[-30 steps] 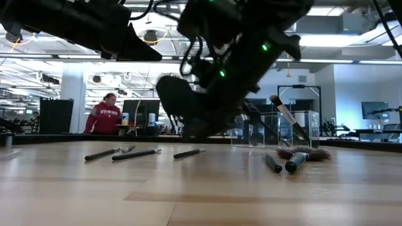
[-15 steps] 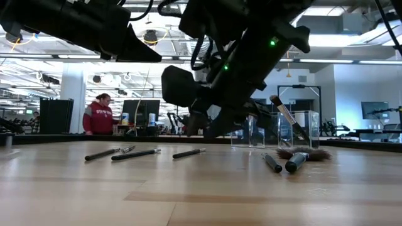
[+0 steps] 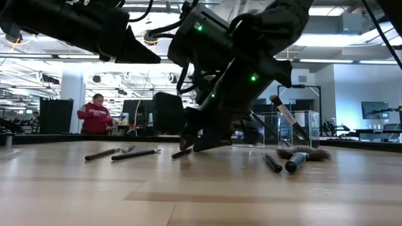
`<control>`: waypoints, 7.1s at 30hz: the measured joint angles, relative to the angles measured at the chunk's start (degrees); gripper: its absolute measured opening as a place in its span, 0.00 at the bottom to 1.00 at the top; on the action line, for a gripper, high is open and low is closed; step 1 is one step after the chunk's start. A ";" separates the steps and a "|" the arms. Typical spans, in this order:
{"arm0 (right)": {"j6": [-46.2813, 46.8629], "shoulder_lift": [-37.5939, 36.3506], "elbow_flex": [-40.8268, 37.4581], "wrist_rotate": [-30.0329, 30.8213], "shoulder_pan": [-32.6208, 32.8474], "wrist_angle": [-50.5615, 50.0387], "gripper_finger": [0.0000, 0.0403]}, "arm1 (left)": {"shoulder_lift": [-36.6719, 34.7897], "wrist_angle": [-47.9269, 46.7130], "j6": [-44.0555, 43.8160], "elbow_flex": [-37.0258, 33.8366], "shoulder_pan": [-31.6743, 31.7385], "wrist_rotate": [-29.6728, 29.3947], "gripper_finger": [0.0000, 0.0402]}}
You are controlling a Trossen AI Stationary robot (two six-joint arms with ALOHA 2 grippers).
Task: Put items in baskets/containers
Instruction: Put the eyeshadow brush into the transparent organizer
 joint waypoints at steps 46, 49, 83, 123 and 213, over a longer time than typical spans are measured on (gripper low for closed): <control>-13.61 -5.01 -0.76 -0.18 6.08 -0.58 0.01 | 0.00 0.10 -0.15 -0.15 -0.02 -0.01 0.20; -22.37 -11.95 -0.40 3.62 6.86 0.50 0.02 | 0.00 0.10 -0.19 -0.15 -0.01 0.00 0.20; -79.91 -47.69 -31.83 -14.28 11.12 53.96 0.01 | 0.00 9.54 -4.11 -0.10 1.33 19.26 0.20; -59.79 -14.93 -27.82 -34.18 0.00 94.07 0.01 | -1.36 21.12 0.48 -0.59 0.31 28.19 0.24; -64.80 -14.86 -23.26 -34.50 0.65 89.70 0.02 | -1.46 25.32 2.36 -0.50 -0.70 31.50 0.30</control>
